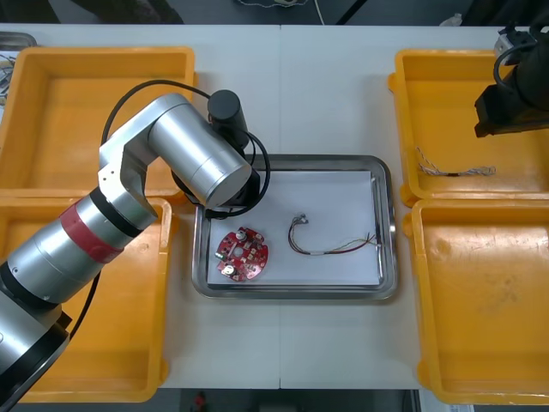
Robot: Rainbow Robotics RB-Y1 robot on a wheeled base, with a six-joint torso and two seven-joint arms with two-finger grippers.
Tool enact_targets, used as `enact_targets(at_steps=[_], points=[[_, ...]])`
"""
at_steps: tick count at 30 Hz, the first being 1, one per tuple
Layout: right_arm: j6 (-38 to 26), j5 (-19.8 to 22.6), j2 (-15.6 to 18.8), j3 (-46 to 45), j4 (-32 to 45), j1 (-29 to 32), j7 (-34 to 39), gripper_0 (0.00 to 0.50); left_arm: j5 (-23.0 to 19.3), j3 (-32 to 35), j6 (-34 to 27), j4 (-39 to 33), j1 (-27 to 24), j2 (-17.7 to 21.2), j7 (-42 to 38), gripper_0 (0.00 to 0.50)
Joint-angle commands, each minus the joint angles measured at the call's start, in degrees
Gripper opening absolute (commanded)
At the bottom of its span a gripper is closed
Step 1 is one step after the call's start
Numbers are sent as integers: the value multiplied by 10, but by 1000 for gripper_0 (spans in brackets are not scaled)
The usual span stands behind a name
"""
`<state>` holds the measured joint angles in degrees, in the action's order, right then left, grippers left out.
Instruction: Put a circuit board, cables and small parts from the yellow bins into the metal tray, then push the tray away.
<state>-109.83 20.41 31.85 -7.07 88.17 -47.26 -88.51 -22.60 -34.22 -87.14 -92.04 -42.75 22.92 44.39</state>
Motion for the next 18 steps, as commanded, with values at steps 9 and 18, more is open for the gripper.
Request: enact_targets(at_steps=[9,18], points=[[-2,-44,-40,-81,-35,-37,187,500,2,-9,7,-22,4,-13,19,500],[-2,-55,-57,-96,-41,-37,365,500,3,9,-37,-72,4,-13,-3,500]])
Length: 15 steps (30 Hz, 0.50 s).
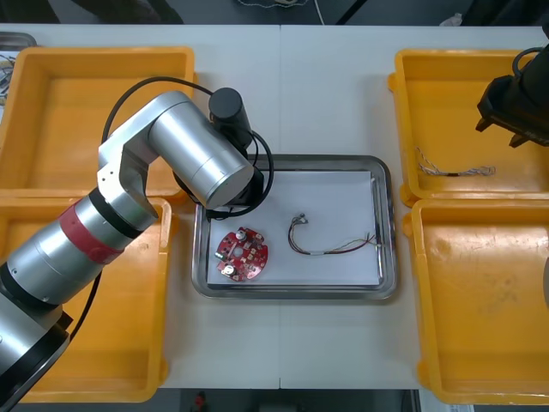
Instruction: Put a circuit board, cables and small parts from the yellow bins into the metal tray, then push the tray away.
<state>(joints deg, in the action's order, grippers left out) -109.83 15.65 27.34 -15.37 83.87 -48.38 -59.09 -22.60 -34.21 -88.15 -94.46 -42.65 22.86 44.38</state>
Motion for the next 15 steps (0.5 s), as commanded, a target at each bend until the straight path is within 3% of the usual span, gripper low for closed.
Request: enact_targets(at_steps=[1,9,15], points=[[-2,-8,-13,-13,1,-26,82,500,2,11,-32,-53,3,-12,-4,500],[-2,-13,-23,-11,-55,-55,217,500,-3,40,-105,-125,-3,-5,-11,500],[15,-19,-23,-10,-117,-89,275,500,-62,81,-171,-145,-40,15,-1,500]])
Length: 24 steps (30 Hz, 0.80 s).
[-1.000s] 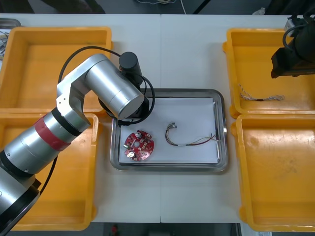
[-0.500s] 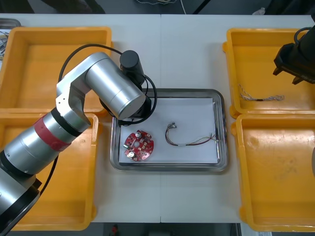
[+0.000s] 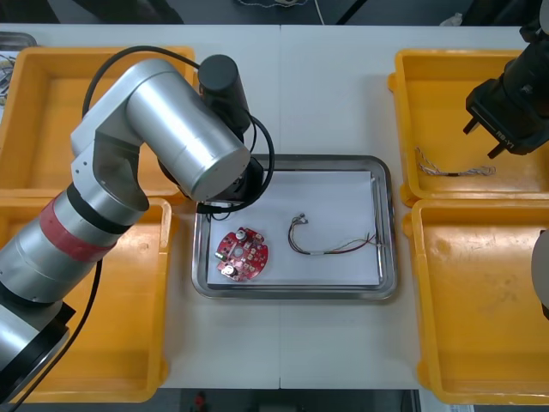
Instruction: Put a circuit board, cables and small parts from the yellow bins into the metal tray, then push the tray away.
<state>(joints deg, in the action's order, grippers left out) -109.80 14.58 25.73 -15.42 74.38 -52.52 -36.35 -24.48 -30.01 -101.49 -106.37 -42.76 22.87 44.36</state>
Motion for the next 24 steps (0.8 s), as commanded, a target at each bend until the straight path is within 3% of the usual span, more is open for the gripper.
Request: enact_targets(at_steps=[1,10,24], points=[[19,-9,-7,-9,-27,-50,51,500,-51,42,-43,-26,-44,17,-1,500],[71,-17,-18,-3,-75,-54,111,500,-179,101,-85,-26,-101,97,35,500],[122,-28,-35,5,-140,-51,133,500,-291,166,-85,3,-103,199,197,500]])
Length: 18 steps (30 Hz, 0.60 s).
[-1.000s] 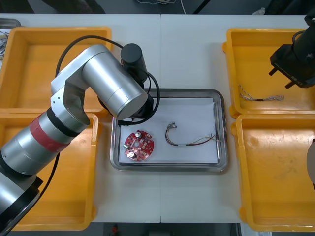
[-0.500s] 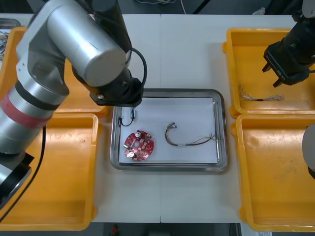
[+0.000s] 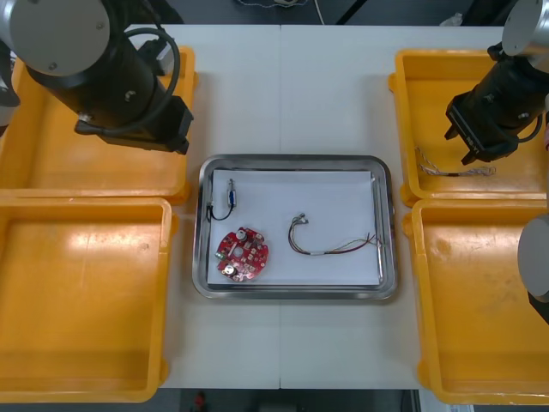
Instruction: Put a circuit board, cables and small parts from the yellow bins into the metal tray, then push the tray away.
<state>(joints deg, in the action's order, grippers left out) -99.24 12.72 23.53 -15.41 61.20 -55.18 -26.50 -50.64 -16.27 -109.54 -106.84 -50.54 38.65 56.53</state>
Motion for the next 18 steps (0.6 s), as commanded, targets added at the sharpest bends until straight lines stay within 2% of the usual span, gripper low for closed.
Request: enact_targets(at_steps=[1,10,11,14,18], points=[[22,-9,-15,5,-15,-25,36,500,-37,33,-5,14,-25,48,93,500],[65,-13,-30,6,-38,-9,47,500,-72,56,-5,73,-35,89,267,500],[65,-13,-30,6,-38,-9,47,500,-72,56,-5,73,-35,89,267,500],[71,-16,-32,11,-38,1,48,500,-92,62,16,102,-35,107,337,500],[71,-17,-34,15,-38,6,50,500,-98,74,33,138,-35,116,428,500]])
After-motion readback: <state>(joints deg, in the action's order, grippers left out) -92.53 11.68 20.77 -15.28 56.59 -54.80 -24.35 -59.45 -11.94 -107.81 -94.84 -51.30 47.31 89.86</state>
